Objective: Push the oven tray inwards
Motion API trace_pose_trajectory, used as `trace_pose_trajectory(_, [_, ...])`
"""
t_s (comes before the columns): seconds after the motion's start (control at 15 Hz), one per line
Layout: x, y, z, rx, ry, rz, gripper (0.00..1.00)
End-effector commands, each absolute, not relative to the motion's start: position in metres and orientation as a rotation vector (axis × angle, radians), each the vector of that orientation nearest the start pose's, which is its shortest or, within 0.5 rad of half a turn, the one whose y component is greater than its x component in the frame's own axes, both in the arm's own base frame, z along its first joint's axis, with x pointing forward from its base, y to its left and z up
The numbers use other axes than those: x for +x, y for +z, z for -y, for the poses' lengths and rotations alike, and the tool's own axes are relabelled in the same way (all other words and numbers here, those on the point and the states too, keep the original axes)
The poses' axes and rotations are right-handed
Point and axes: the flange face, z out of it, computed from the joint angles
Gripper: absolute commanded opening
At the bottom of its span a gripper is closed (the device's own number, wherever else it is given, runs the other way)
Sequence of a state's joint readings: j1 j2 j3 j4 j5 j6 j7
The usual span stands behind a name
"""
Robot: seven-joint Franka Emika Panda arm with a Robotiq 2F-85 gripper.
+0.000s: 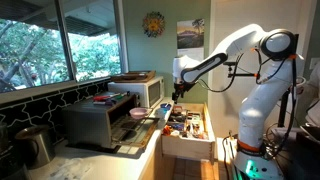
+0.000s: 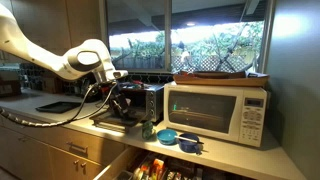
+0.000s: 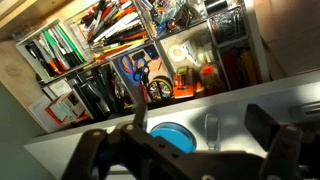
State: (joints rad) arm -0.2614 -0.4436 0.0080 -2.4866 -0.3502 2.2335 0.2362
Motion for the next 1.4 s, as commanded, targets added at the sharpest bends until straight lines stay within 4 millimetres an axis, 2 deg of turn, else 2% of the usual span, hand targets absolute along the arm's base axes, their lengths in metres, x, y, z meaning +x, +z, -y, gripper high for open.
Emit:
trace_pose_trajectory(0.0, [0.410, 0.467, 0.117, -3.388, -0.319, -0.511, 1.00])
trace_pose_trajectory(0.2, [0.410, 0.467, 0.117, -3.388, -0.319, -0.511, 1.00])
trace_pose_trajectory(0.27, [0.411, 0.468, 0.105, -3.334, -0.307, -0.531, 1.00])
trace_pose_trajectory(0.47, [0.413, 0.485, 0.041, -3.157, -0.330, -0.642, 1.00])
trace_pose_trajectory(0.73, [0.432, 0.517, -0.014, -2.960, -0.436, -0.824, 1.00])
trace_pose_trajectory(0.8, [0.440, 0.524, -0.020, -2.921, -0.466, -0.889, 1.00])
trace_pose_trajectory(0.87, [0.443, 0.528, -0.021, -2.941, -0.480, -0.880, 1.00])
trace_pose_trajectory(0.93, [0.434, 0.523, -0.020, -2.976, -0.482, -0.819, 1.00])
trace_pose_trajectory(1.13, [0.440, 0.532, -0.023, -2.955, -0.502, -0.851, 1.00])
trace_pose_trajectory(1.33, [0.432, 0.509, -0.039, -3.046, -0.366, -0.584, 1.00])
